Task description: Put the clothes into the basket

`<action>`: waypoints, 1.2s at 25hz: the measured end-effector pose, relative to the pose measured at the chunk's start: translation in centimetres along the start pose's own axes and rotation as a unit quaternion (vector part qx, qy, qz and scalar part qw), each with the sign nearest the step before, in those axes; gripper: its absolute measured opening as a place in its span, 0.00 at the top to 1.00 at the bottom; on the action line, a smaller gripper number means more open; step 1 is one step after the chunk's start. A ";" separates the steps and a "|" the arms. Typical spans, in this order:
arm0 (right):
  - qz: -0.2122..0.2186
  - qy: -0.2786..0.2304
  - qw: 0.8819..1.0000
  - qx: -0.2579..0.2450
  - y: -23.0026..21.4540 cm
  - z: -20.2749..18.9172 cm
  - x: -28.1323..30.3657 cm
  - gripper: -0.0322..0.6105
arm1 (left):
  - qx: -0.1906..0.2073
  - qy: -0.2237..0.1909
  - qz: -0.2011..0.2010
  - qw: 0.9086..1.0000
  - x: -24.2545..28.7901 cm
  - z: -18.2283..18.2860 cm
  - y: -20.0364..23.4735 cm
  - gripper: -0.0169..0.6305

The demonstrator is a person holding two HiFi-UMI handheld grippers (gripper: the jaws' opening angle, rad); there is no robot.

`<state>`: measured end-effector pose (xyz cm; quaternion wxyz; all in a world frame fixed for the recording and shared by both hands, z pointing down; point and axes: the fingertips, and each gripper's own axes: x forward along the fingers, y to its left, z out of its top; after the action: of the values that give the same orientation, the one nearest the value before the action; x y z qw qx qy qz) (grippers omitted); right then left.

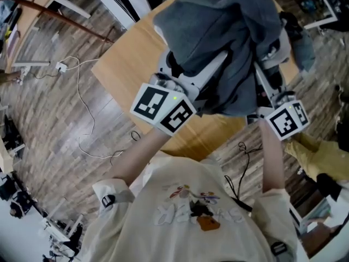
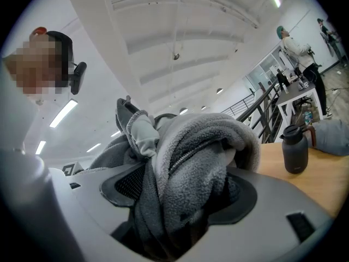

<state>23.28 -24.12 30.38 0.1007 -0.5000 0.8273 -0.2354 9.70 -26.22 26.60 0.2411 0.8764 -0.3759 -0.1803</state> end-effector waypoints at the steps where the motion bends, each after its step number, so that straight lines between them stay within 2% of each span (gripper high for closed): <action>1: 0.000 0.000 1.000 0.000 -0.3 0.0 0.3 0.40 | 0.000 0.000 0.001 1.000 0.3 -0.1 0.3 0.34; 6: -0.004 0.009 1.000 0.008 -2.3 -1.1 2.1 0.40 | 0.002 0.008 0.011 1.000 1.7 -1.1 2.3 0.34; 18: -0.006 0.048 0.999 0.023 -5.9 -4.7 5.7 0.40 | -0.022 0.031 0.042 0.998 3.3 -4.3 7.6 0.34; 25: -0.018 0.067 0.997 0.025 -7.5 -6.7 6.2 0.40 | -0.029 0.041 0.061 0.997 3.5 -6.5 9.4 0.34; 30: -0.028 0.105 0.994 0.023 -8.8 -9.4 8.2 0.40 | -0.034 0.062 0.100 0.992 3.3 -8.1 12.4 0.34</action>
<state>22.47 -31.97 43.38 0.0183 -0.4934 0.8131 -0.3083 8.83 -33.83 39.75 0.3104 0.8352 -0.4396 -0.1135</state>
